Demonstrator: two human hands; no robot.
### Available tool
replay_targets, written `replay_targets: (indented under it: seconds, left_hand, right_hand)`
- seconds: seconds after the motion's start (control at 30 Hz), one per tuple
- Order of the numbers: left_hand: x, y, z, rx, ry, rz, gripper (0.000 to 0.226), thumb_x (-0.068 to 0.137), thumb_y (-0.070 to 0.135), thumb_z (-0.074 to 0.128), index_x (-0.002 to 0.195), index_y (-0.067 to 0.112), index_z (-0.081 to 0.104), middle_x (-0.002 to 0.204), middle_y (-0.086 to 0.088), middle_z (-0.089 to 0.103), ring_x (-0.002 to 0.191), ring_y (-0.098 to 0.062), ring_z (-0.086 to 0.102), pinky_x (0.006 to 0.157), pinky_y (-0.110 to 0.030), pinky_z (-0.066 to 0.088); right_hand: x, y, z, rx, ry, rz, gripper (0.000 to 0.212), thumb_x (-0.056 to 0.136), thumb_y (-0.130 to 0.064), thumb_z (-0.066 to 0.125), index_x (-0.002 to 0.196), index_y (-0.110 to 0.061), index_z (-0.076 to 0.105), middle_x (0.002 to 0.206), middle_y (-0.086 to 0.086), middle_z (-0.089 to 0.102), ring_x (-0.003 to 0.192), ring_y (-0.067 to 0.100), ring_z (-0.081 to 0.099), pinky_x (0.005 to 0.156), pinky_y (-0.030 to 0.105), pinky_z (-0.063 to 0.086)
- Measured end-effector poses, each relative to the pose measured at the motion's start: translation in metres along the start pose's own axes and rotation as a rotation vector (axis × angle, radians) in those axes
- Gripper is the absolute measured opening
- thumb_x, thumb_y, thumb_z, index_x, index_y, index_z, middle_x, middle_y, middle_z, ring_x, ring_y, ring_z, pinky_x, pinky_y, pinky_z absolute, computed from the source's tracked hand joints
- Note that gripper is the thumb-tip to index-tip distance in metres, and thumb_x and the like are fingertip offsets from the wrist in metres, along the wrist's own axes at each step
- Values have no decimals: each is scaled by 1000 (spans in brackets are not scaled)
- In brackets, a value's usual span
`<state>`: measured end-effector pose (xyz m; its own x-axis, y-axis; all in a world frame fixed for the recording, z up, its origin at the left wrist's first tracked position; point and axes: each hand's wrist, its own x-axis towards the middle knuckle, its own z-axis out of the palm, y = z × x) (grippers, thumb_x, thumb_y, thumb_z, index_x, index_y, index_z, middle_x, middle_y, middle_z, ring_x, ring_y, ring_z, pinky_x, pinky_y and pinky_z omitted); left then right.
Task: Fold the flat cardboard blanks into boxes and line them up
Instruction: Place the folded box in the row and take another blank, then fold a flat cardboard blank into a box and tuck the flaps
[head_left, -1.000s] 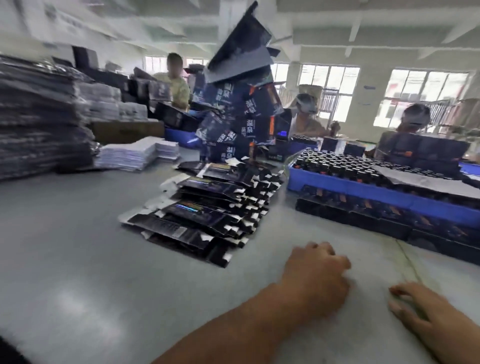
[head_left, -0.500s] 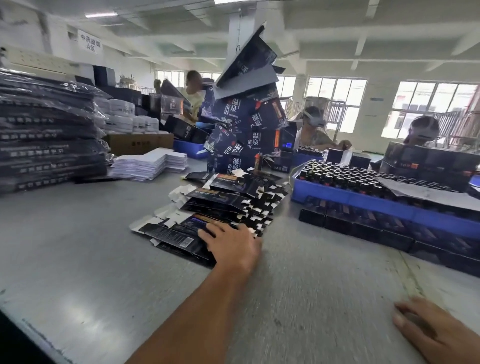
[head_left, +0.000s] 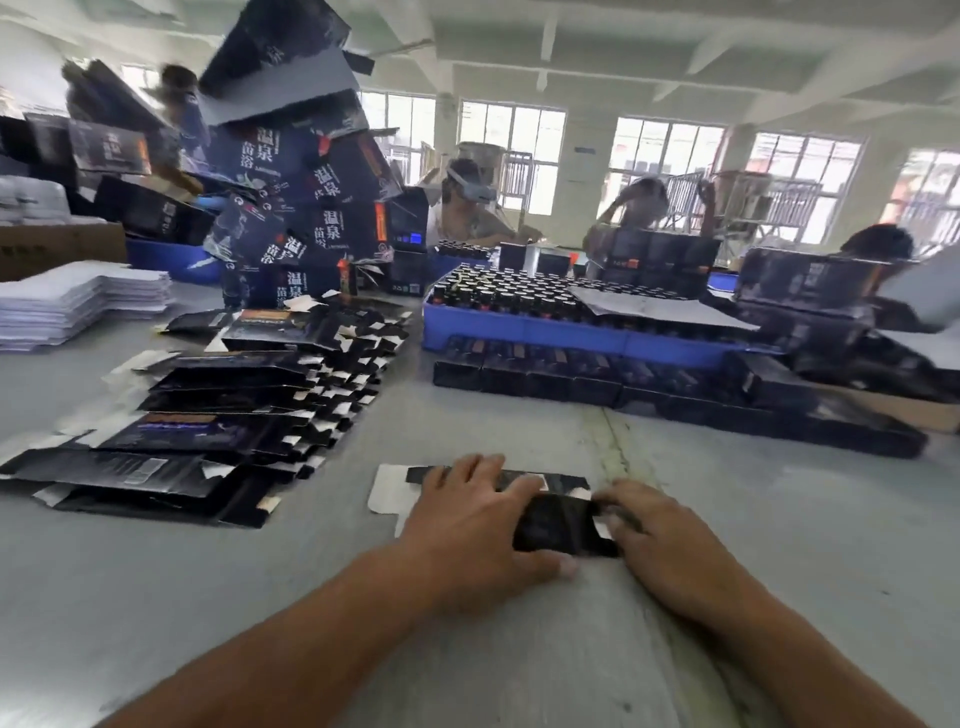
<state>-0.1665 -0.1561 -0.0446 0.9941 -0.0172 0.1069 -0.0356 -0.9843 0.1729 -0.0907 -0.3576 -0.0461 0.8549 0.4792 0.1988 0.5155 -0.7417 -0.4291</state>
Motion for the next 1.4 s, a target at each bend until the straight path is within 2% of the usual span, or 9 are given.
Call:
replay_targets:
  seconds: [0.2, 0.37, 0.53, 0.67, 0.77, 0.87, 1.1, 1.23, 1.4]
  left_hand:
    - [10, -14, 1, -69, -107, -56, 116, 53, 106, 29, 151, 49, 6, 166, -2, 15, 152, -22, 11, 120, -46, 10]
    - [11, -16, -6, 32, -83, -3, 123, 49, 108, 22, 154, 44, 11, 157, 10, 37, 139, -19, 31, 111, -45, 25]
    - [12, -15, -10, -15, -74, -4, 123, 49, 106, 34, 153, 43, 17, 150, 8, 41, 133, -18, 35, 111, -43, 30]
    - [11, -14, -11, -69, -6, -6, 125, 47, 105, 41, 153, 44, 14, 144, 5, 42, 127, -19, 41, 109, -41, 36]
    - [9, -13, -15, 40, 171, 45, 123, 52, 104, 35, 153, 40, 9, 141, 6, 41, 126, -17, 42, 111, -40, 32]
    - [6, -12, -20, 110, 310, 106, 112, 60, 96, 30, 153, 37, 14, 140, 8, 40, 128, -18, 39, 113, -40, 26]
    - [0, -8, -25, 34, 418, 218, 88, 78, 68, 63, 150, 30, 30, 142, 8, 46, 131, -15, 36, 117, -33, 14]
    - [-3, -7, -25, 21, 382, 269, 87, 77, 66, 60, 150, 29, 28, 150, 8, 38, 136, -13, 31, 113, -24, 8]
    - [-6, -4, -28, 17, 396, 304, 87, 76, 65, 49, 151, 25, 30, 149, 8, 39, 136, -11, 30, 115, -26, 11]
  right_hand:
    - [0, 3, -1, 22, -14, 16, 28, 103, -19, 45, 123, -27, 64, 119, -12, 59, 109, 7, 52, 92, 22, 39]
    - [-1, 6, -3, 100, -5, 44, 29, 105, -20, 44, 126, -29, 62, 118, -12, 58, 104, 5, 51, 78, 14, 36]
    - [-4, 6, -8, 224, 55, 79, 33, 106, -22, 42, 134, -28, 58, 116, -16, 53, 102, 0, 49, 73, 5, 31]
    - [-7, 4, -13, 409, 124, 121, 31, 106, -21, 44, 133, -28, 56, 123, -10, 61, 98, -3, 59, 70, 8, 40]
    - [-9, 1, -18, 578, 226, 171, 26, 106, -20, 47, 127, -30, 59, 112, -7, 68, 99, 26, 69, 70, 21, 56]
    - [-9, -4, -21, 715, 262, 189, 18, 104, -20, 51, 115, -28, 62, 105, -4, 72, 97, 26, 70, 83, 38, 59]
    - [-12, -6, -22, 781, 235, 89, 19, 92, -11, 70, 87, -29, 72, 92, -9, 76, 86, 11, 73, 76, 26, 60]
    - [-14, -7, -24, 845, 107, 59, 19, 94, -8, 66, 97, -25, 76, 99, -4, 78, 93, 15, 75, 82, 32, 61]
    - [-16, -12, -26, 893, 82, 3, 18, 95, -13, 66, 99, -27, 77, 99, -3, 78, 90, 15, 75, 72, 24, 60]
